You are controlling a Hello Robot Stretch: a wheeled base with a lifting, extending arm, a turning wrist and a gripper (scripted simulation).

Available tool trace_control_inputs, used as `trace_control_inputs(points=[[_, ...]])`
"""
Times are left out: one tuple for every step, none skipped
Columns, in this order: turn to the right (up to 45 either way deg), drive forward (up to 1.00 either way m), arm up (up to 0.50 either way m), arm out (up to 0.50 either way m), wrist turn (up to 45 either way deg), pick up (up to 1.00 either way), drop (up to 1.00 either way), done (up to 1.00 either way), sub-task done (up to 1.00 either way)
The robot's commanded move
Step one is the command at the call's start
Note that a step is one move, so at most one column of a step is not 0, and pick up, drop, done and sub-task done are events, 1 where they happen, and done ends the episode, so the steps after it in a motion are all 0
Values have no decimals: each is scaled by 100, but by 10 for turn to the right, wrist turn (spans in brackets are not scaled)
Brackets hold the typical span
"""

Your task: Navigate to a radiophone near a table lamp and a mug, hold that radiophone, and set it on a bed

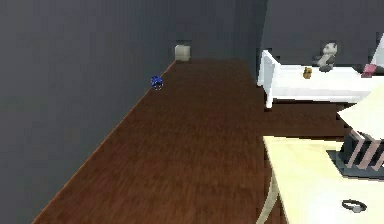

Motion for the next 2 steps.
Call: trace_control_inputs(points=[[0,0,0,0,-450,0,0,0,0],[0,0,0,0,-300,0,0,0,0]])
